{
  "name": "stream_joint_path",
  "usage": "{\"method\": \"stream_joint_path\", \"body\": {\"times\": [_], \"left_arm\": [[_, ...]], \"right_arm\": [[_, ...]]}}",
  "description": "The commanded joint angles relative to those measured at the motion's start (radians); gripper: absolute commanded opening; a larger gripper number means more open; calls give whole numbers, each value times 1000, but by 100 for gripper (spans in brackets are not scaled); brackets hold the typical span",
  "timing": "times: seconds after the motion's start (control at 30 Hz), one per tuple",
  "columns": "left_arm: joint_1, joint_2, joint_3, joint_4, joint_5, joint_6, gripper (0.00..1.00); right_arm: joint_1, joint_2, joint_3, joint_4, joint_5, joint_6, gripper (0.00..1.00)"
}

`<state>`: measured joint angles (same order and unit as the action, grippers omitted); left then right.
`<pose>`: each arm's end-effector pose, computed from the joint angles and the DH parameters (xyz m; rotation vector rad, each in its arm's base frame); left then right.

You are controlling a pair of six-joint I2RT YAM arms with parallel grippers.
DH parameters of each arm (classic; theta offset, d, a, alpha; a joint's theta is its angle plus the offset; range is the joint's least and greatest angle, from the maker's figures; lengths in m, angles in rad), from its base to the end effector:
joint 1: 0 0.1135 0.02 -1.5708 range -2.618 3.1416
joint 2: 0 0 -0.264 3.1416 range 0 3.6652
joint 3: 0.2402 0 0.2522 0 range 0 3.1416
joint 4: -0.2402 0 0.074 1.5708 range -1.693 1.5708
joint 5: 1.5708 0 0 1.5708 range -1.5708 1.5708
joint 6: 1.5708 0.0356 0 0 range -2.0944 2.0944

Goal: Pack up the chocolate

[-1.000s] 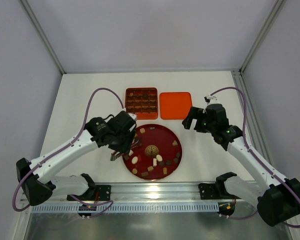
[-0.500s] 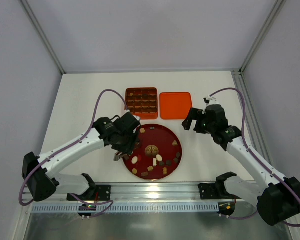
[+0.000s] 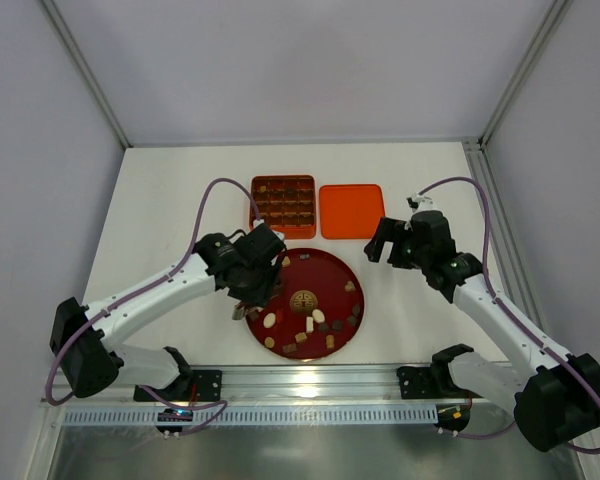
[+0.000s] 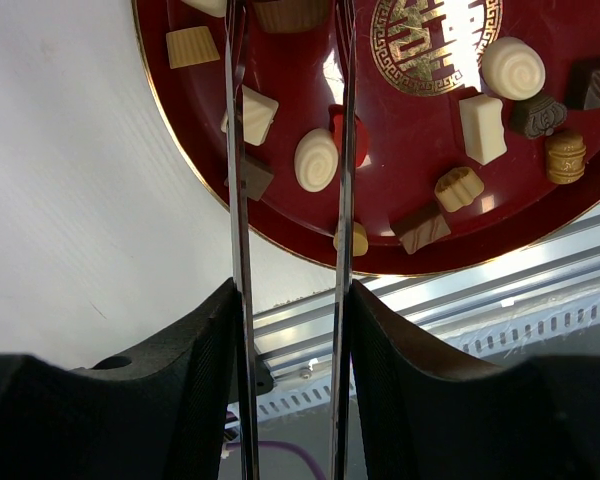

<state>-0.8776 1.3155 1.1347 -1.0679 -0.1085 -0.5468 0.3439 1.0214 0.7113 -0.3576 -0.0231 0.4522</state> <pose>0.1561 -0.1819 0.2802 0.4401 2.7875 -0.1836 0.2066 0.0749 0.2532 0.1106 2.2753 0.4525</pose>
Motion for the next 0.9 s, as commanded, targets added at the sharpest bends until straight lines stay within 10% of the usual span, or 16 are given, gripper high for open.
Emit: {"method": "stream_joint_path", "body": {"times": [0.0, 0.87], "left_arm": [[-4, 5, 13, 19, -5, -4, 45], [-6, -38, 123, -99, -36, 10, 36]], "right_arm": [[-2, -3, -1, 46, -6, 9, 100], [-2, 6, 19, 39, -5, 3, 100]]}}
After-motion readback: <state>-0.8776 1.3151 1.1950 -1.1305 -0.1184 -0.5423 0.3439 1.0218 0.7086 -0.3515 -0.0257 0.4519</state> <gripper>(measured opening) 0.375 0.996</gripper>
